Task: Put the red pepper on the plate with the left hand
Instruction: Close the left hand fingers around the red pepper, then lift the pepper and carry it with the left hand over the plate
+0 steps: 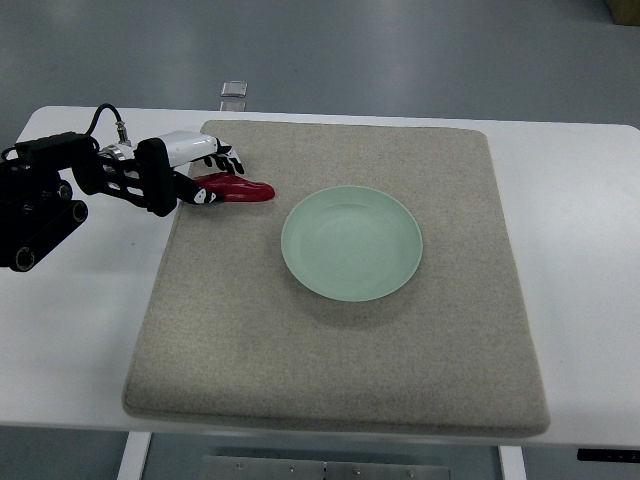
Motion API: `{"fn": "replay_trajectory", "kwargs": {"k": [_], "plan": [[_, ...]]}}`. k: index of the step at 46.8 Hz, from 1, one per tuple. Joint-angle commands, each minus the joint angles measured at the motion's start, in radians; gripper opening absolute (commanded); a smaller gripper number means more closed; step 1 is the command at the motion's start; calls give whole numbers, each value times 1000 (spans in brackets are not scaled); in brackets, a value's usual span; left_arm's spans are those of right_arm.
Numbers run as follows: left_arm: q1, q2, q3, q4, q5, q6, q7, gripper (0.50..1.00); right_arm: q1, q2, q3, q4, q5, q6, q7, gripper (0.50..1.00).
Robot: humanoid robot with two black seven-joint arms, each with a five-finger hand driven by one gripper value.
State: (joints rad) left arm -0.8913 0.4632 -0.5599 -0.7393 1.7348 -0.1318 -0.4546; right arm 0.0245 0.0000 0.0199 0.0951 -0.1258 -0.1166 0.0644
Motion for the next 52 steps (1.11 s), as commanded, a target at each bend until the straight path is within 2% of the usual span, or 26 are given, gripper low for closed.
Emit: {"fn": "replay_trajectory", "kwargs": {"k": [1, 9, 14, 26, 38, 44, 52], "plan": [[2, 0, 0, 0, 0, 0, -1, 630, 0, 0, 0, 0, 0, 0, 0, 928], [3, 5, 1, 0, 0, 0, 1, 585, 0, 0, 0, 0, 0, 0, 0, 928], [3, 5, 1, 0, 0, 0, -1, 500, 0, 0, 0, 0, 0, 0, 0, 928], [2, 5, 0, -2, -1, 3, -10, 500, 0, 0, 0, 0, 0, 0, 0, 928], [-15, 5, -2, -28, -6, 50, -9, 500, 0, 0, 0, 0, 0, 0, 0, 928], [-32, 3, -8, -61, -11, 58, -9, 500, 0, 0, 0, 0, 0, 0, 0, 928], [-40, -3, -5, -159, -6, 54, -9, 500, 0, 0, 0, 0, 0, 0, 0, 928]]}}
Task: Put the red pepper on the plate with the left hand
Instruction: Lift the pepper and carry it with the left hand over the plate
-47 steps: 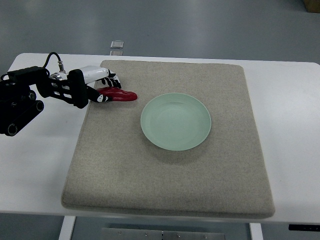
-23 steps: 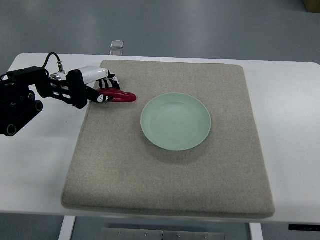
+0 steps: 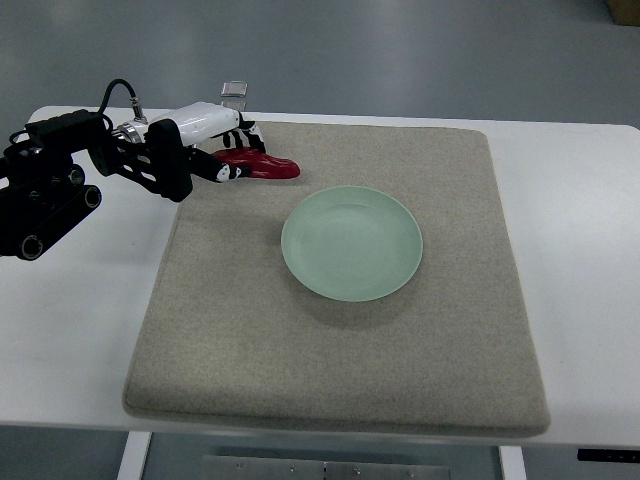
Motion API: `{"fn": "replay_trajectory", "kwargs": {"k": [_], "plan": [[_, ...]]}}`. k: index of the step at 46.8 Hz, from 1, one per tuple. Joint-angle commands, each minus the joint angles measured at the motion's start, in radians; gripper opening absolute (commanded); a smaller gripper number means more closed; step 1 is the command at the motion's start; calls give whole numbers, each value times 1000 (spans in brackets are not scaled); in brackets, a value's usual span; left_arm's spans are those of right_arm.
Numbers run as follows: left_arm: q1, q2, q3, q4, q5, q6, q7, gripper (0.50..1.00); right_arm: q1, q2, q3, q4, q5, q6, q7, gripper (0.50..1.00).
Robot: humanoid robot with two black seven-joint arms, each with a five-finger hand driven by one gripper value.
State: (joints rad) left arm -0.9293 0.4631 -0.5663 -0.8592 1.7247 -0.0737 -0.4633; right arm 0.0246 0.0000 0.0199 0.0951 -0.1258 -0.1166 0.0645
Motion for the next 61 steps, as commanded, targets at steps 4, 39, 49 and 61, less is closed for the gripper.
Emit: {"fn": "replay_trajectory", "kwargs": {"k": [4, 39, 49, 61], "plan": [[-14, -4, 3, -96, 7, -15, -2, 500, 0, 0, 0, 0, 0, 0, 0, 928], [-28, -116, 97, -219, 93, -66, 0, 500, 0, 0, 0, 0, 0, 0, 0, 928], [-29, -138, 106, -218, 95, -66, 0, 500, 0, 0, 0, 0, 0, 0, 0, 928], [-20, -146, 106, -212, 93, -63, 0, 500, 0, 0, 0, 0, 0, 0, 0, 928]]}}
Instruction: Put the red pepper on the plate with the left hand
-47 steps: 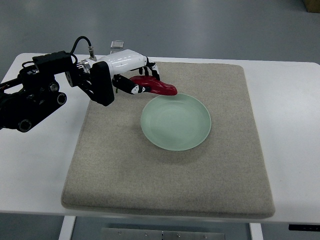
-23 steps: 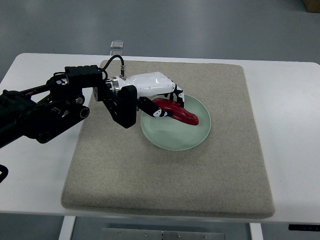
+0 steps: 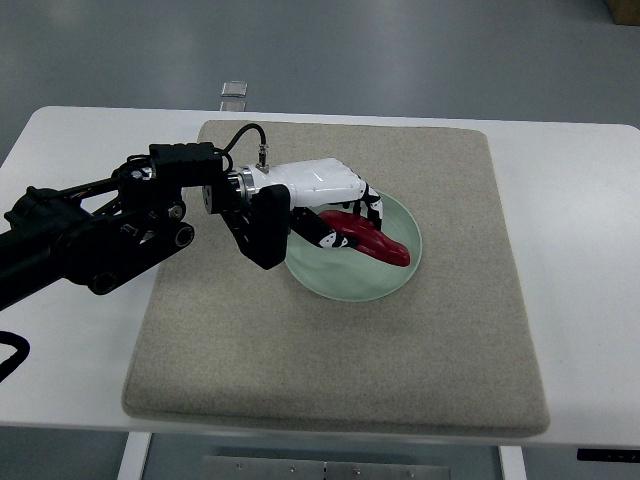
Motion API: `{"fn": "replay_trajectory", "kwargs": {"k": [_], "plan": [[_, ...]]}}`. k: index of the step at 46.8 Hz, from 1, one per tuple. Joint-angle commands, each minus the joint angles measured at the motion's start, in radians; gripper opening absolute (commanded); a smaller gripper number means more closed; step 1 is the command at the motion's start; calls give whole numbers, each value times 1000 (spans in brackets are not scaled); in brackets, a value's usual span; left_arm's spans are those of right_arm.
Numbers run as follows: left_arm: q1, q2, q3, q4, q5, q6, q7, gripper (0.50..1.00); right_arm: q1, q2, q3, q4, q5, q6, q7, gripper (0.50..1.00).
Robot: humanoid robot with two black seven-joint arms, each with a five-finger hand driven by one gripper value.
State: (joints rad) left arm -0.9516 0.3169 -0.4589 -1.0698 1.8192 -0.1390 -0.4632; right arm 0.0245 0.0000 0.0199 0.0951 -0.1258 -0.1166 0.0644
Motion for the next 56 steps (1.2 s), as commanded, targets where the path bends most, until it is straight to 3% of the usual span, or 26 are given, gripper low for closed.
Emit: {"fn": "replay_trajectory", "kwargs": {"k": [1, 5, 8, 13, 22, 37, 56], "plan": [[2, -1, -1, 1, -1, 4, 0, 512, 0, 0, 0, 0, 0, 0, 0, 928], [4, -1, -1, 1, -1, 7, 0, 610, 0, 0, 0, 0, 0, 0, 0, 928], [5, -1, -1, 1, -3, 9, 1, 737, 0, 0, 0, 0, 0, 0, 0, 928], [5, -1, -1, 1, -6, 7, 1, 776, 0, 0, 0, 0, 0, 0, 0, 928], [10, -1, -1, 7, -15, 9, 3, 934, 0, 0, 0, 0, 0, 0, 0, 928], [10, 5, -21, 13, -87, 24, 3, 992, 0, 0, 0, 0, 0, 0, 0, 928], [10, 28, -55, 252, -809, 160, 3, 992, 0, 0, 0, 0, 0, 0, 0, 928]]}}
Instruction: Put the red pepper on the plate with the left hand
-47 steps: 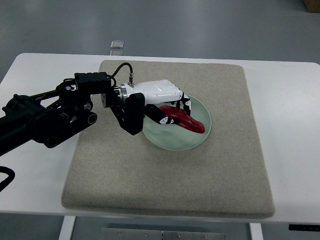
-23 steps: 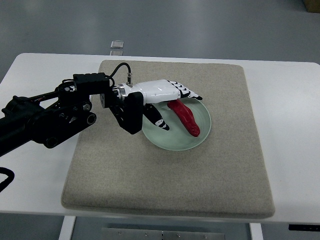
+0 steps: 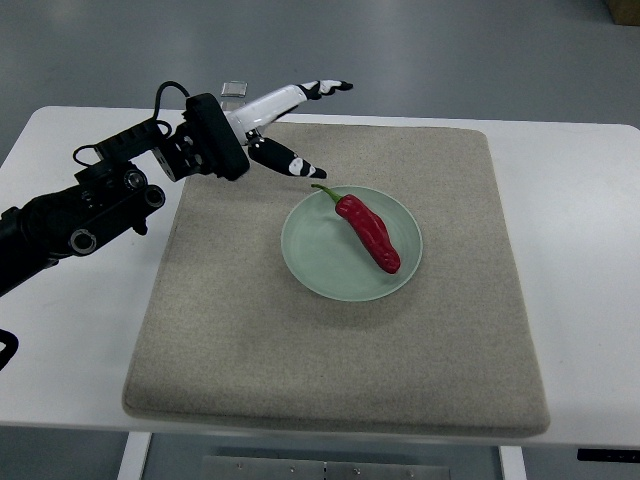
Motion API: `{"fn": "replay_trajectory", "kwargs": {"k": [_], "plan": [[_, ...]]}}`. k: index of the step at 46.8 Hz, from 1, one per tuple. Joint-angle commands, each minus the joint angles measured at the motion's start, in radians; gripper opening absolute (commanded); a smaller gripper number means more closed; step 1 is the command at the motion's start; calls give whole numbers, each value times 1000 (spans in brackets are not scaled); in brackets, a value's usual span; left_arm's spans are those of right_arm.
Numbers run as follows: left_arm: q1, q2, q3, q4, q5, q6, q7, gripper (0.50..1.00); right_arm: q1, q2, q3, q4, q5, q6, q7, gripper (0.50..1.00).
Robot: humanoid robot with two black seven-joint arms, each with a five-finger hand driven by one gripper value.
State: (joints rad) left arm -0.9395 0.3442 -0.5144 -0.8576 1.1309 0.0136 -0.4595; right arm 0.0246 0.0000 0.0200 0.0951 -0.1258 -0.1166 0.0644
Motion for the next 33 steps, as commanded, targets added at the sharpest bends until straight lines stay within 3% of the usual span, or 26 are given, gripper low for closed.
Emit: {"fn": "replay_trajectory", "kwargs": {"k": [1, 16, 33], "plan": [[-1, 1, 0, 54, -166, 8, -1, 992, 0, 0, 0, 0, 0, 0, 0, 928], [-1, -11, 2, 203, -706, -1, 1, 992, 0, 0, 0, 0, 0, 0, 0, 928], [48, -16, -3, 207, -1085, -17, 1, 1000, 0, 0, 0, 0, 0, 0, 0, 928]]}}
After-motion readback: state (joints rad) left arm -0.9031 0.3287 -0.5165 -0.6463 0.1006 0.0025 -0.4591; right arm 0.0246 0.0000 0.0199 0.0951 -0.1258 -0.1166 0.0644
